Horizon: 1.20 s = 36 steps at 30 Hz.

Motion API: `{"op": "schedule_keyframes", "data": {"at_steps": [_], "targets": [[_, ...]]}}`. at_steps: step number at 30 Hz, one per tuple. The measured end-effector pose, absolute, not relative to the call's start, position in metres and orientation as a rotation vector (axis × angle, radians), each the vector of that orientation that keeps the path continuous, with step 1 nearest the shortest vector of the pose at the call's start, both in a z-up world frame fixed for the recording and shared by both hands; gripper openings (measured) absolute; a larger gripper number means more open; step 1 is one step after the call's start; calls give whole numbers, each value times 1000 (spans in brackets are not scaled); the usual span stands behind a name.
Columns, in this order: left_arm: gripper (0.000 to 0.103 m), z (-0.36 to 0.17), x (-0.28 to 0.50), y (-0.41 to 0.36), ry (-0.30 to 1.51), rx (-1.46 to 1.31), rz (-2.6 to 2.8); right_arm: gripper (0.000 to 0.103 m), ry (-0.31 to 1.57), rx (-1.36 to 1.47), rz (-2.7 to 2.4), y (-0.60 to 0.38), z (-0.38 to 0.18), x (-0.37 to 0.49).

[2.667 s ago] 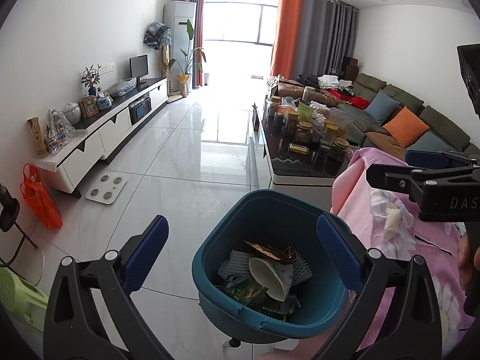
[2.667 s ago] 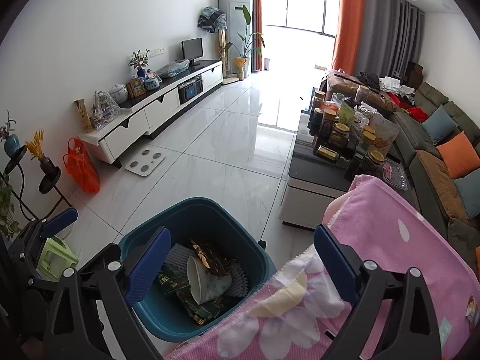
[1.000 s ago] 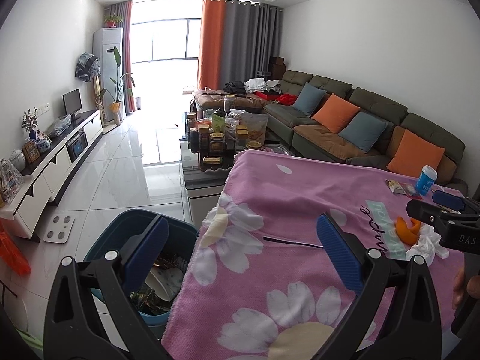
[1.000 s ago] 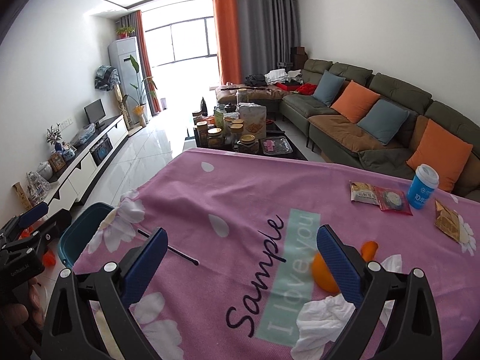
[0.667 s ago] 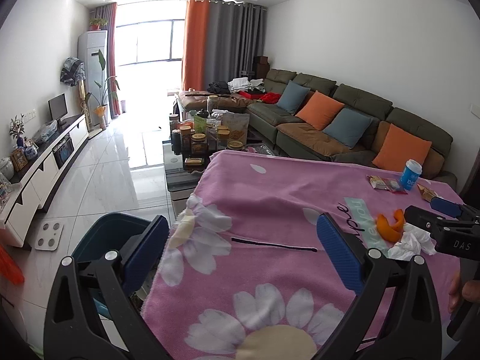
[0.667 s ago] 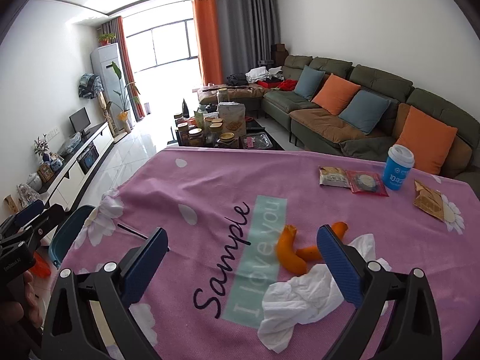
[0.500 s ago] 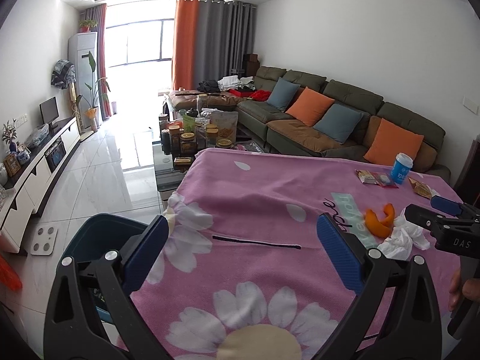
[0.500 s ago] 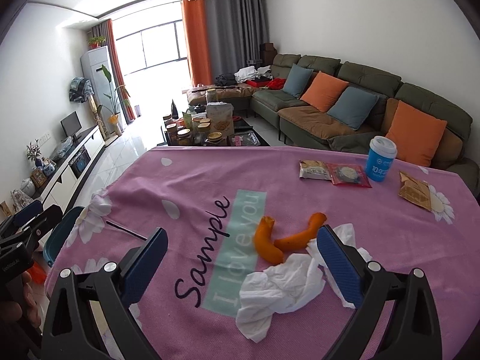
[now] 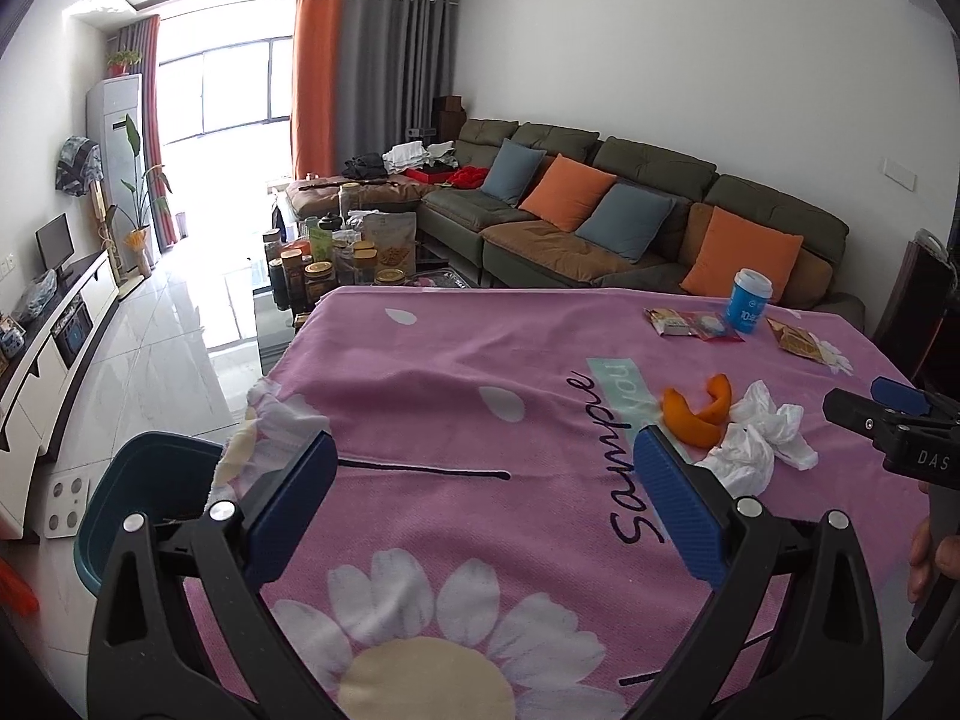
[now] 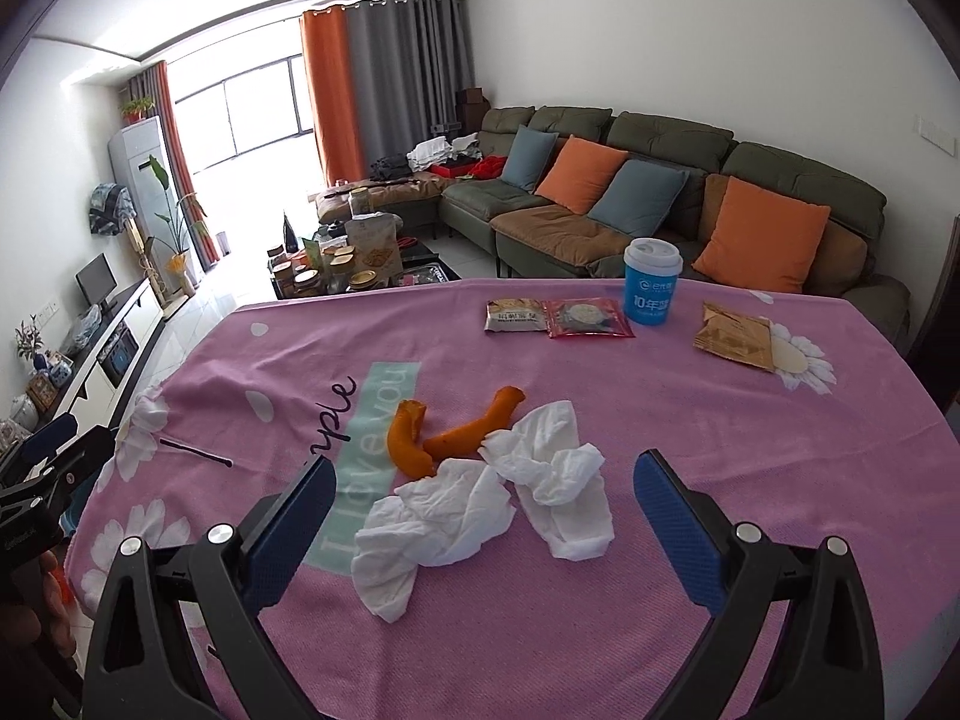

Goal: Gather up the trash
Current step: 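Approach the white tissues with both grippers open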

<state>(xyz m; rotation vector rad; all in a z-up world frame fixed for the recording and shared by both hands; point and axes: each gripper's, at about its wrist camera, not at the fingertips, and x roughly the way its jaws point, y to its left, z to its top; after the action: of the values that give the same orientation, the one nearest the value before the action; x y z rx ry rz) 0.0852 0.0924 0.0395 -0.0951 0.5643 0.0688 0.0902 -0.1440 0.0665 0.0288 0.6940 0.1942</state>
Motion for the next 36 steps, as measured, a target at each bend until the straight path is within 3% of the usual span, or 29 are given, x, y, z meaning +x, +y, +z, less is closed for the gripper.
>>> {"op": "schedule_keyframes", "data": {"at_steps": [36], "targets": [[97, 11, 121, 24, 682, -57, -130, 96, 792, 97, 93, -198, 29, 96]]}}
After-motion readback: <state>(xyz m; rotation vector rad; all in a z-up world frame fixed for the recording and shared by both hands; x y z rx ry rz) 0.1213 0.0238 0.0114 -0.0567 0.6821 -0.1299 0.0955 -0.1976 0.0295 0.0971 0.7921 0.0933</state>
